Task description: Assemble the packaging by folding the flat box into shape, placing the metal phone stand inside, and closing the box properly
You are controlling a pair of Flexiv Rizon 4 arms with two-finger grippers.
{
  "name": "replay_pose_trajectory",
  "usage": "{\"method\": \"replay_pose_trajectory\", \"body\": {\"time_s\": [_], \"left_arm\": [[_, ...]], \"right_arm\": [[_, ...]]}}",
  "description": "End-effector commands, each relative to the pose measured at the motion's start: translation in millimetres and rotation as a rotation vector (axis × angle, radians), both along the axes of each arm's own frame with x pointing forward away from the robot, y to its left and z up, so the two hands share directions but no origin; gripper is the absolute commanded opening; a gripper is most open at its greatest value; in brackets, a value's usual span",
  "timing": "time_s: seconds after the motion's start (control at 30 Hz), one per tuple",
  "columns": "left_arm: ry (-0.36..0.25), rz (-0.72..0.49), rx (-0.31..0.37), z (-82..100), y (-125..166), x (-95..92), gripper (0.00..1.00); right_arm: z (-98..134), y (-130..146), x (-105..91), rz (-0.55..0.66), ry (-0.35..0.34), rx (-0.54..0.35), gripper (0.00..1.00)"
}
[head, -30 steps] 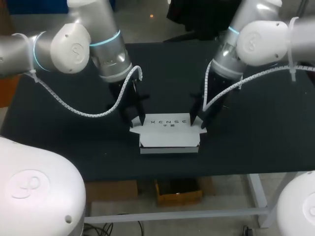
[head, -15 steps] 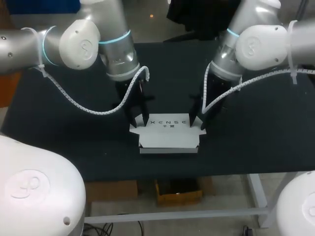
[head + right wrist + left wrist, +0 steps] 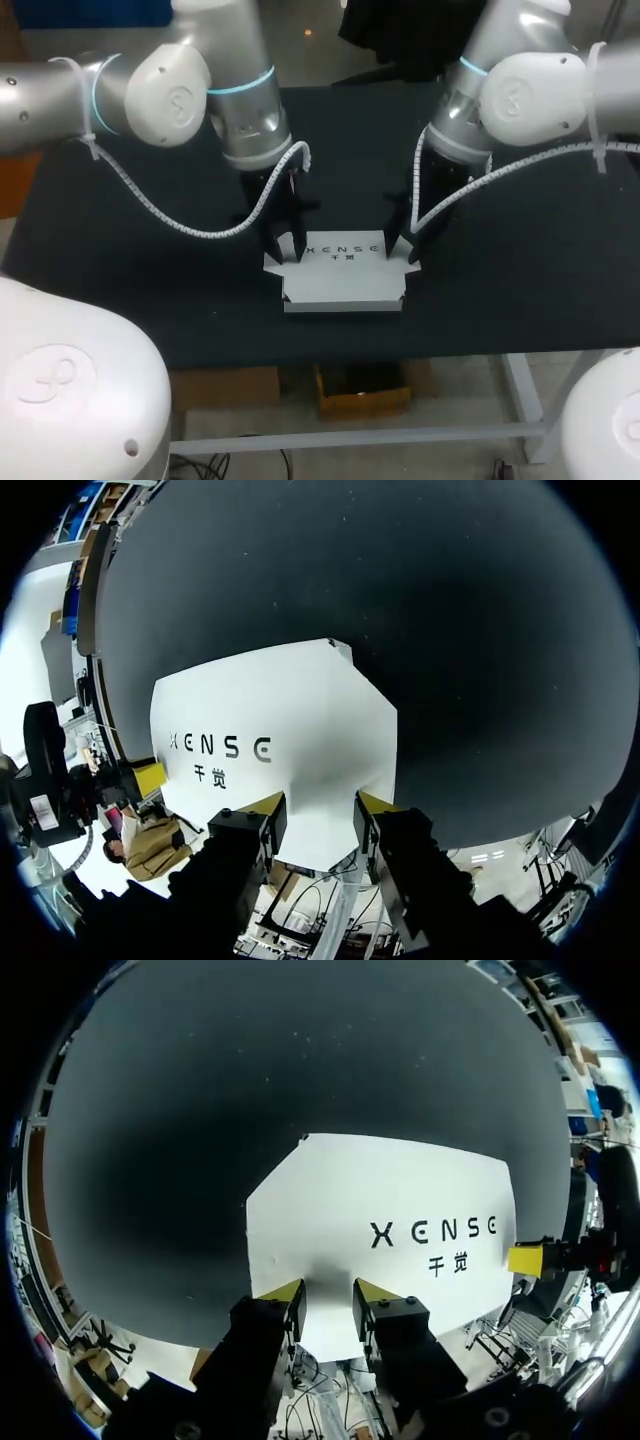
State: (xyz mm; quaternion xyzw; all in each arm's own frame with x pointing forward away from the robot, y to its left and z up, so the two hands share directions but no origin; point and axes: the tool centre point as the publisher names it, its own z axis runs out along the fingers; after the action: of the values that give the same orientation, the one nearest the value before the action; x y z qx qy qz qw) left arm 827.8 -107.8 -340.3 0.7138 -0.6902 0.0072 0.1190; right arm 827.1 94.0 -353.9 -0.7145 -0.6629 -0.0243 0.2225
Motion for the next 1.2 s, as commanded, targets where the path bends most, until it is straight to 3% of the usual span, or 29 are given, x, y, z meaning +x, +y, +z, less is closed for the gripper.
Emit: {"method": "replay_pose_trajectory", "body": {"time_s": [0.03,1.2], "left_arm": [[-0.01,-0.001,0.002,0.9,-1,-4.1,0.31],[-0.055,-0.02,-0.022,-18.8,2,-10.0,0.4]], "right_arm": [[3,-2,-5.5,-0.004,-0.009,-0.003,0.41],[-11,0,-6.7,-0.015,-0.056,-0.007,0.41]]}}
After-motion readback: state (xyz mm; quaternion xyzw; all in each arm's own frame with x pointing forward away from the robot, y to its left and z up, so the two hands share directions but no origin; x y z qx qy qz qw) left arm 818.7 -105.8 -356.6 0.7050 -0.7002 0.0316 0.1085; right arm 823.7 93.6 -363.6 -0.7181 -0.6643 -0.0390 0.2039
